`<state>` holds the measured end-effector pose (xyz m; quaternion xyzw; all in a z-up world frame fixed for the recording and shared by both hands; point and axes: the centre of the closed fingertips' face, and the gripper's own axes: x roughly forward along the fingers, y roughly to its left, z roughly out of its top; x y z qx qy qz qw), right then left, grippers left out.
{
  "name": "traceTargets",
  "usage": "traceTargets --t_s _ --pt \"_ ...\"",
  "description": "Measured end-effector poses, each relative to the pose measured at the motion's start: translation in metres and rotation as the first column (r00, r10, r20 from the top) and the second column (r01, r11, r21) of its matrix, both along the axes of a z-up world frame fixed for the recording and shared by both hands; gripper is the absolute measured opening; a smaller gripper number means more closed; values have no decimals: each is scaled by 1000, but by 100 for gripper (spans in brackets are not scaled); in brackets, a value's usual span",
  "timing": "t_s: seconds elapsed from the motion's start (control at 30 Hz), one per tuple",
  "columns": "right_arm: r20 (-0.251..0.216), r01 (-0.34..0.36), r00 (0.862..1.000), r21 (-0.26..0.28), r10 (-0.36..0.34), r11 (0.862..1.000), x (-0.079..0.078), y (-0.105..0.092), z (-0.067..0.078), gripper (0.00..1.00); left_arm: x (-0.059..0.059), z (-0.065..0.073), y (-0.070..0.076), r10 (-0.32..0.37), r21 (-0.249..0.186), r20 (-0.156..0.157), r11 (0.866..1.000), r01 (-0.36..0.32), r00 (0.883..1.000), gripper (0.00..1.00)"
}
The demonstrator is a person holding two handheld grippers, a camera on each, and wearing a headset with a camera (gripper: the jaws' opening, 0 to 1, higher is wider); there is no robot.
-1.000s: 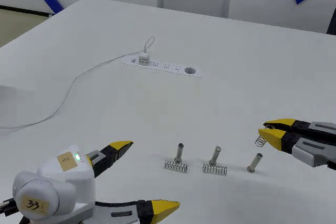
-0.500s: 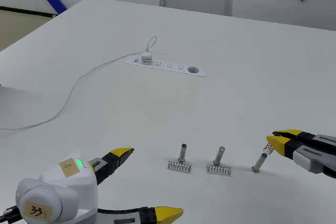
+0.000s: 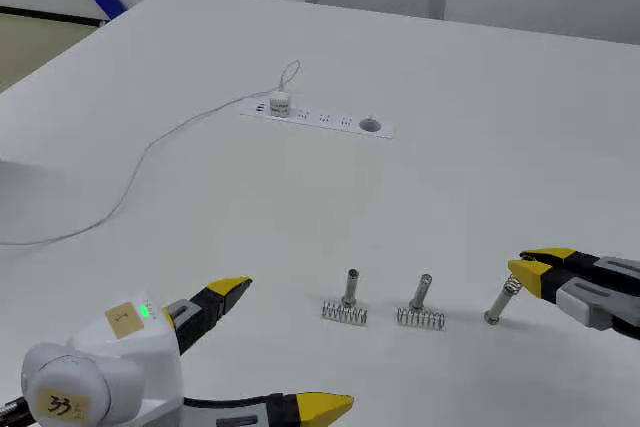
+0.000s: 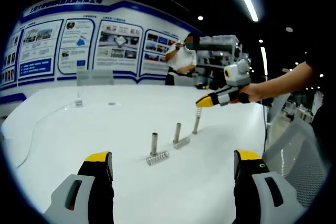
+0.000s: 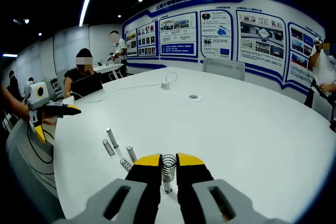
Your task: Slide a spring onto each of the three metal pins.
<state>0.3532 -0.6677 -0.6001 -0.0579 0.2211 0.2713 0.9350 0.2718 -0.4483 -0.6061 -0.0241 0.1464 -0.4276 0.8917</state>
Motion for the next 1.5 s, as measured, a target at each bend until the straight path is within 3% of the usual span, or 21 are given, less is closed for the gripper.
traceTargets --t_s 0.3,0.5,0.67,0.77,0.97,1.23,1.5 --pt "-10 7 1000 21 -7 1000 1 2 -1 11 1 -4 1 7 7 -16 1000 -7 1000 99" --pt "-27 5 1000 6 -5 1000 -5 1 -9 11 1 -6 1 10 1 -30 1000 -10 999 99" --pt "-36 25 999 27 -24 999 -3 1 -14 11 1 -8 1 9 8 -35 1000 -9 999 99" --pt "-39 24 999 5 -24 1000 -3 3 -21 11 1 -9 1 11 10 -39 1000 -11 999 99" --pt "-61 32 998 11 -31 999 -3 4 -33 11 4 -9 5 30 4 -47 1000 -30 998 98" --pt "-78 21 997 -57 -25 998 -6 1 -50 11 3 -12 5 31 10 -56 999 -31 998 98" --pt "-85 21 996 -59 -26 998 -5 0 -57 11 2 -16 4 23 25 -60 999 -22 998 97"
